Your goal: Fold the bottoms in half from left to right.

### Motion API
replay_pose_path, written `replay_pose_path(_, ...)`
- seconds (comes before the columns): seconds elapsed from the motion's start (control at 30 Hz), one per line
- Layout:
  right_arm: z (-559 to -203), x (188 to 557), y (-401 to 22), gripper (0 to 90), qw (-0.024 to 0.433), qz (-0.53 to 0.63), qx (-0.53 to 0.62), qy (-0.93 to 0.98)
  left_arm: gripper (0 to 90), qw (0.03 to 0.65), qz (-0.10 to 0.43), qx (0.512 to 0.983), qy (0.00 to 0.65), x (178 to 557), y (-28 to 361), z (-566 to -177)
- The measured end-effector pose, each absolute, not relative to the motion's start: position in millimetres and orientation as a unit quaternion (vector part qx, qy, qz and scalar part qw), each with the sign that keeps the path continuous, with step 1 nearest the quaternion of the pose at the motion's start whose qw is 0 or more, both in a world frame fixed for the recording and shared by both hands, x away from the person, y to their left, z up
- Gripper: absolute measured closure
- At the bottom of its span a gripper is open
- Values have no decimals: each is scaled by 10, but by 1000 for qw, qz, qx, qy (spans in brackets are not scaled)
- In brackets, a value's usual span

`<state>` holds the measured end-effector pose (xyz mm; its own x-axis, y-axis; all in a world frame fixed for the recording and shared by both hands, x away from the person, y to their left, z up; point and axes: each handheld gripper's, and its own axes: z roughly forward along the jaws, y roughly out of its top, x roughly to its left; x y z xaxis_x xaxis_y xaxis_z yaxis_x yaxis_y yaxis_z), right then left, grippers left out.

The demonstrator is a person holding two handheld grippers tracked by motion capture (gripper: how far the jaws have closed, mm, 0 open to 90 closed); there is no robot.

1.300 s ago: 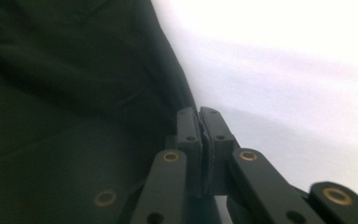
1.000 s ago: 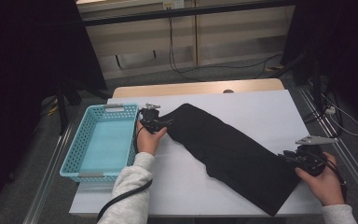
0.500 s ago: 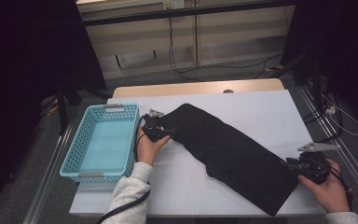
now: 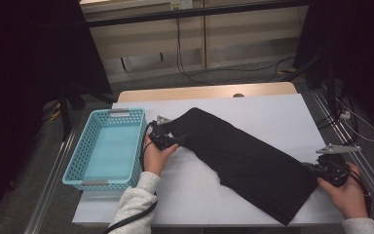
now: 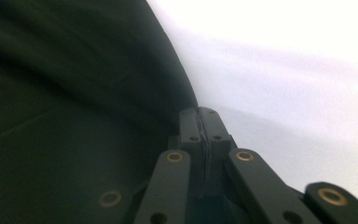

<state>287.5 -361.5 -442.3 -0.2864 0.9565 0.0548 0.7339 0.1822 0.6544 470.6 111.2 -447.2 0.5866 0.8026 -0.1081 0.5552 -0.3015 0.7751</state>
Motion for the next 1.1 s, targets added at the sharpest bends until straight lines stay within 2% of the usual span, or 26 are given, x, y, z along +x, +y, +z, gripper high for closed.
replay_pose_path(0.1,-4467,2904,-3634,891,183,292,571,745,178,404,154,793,430,4713,1121,-4474)
replay_pose_path(0.23,-4452,2883,-3582,824,174,295,565,750,167,401,150,791,437,4728,1147,-4491)
replay_pose_path(0.5,-4391,2832,-3476,586,191,307,555,750,157,402,150,791,436,4728,1158,-4482)
replay_pose_path(0.63,-4372,2860,-3392,528,207,315,540,753,149,401,149,790,439,4738,1175,-4490)
replay_pose_path(0.77,-4406,2898,-3385,418,198,321,544,750,138,401,151,783,452,4770,1198,-4490)
replay_pose_path(0.93,-4427,2900,-3363,346,198,328,543,748,124,396,154,770,476,4858,1228,-4484)
replay_pose_path(1.1,-4413,2901,-3305,327,197,338,536,748,119,369,161,774,489,4967,1196,-4543)
